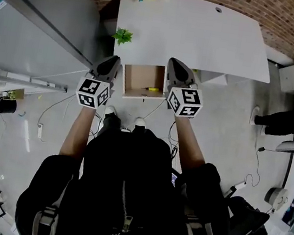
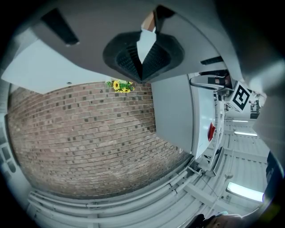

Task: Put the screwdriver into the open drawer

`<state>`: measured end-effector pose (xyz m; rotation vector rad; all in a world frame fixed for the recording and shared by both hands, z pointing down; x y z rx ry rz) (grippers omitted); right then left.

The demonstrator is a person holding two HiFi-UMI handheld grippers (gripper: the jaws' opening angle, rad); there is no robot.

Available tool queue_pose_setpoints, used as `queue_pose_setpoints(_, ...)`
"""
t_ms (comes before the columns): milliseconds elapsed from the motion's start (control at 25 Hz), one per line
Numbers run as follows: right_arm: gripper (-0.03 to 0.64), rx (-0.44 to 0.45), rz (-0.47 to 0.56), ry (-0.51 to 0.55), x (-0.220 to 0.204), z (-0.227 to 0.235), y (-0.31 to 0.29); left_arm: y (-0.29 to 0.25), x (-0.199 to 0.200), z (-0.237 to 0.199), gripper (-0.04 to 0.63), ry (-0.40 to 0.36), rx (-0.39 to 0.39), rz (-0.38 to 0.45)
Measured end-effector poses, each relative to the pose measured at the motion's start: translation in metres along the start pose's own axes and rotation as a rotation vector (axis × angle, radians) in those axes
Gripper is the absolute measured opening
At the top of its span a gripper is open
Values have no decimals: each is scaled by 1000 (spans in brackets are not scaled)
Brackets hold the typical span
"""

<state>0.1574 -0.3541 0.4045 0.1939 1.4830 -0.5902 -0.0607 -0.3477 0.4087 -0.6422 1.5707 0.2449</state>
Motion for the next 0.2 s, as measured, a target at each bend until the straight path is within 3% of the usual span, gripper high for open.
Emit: queue_pose_setpoints(200,6,12,-7,-5,-5,7,5,-4,-7,10,40,3,4,-14)
Point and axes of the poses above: the fingertips, and each gripper's own axes: y backward along the fingers, z to its right, x out of its top, the point moved 3 cm from there along y, backward along the fingers, and after that the axes turned 3 degrees about -z, right-handed, at the moved point
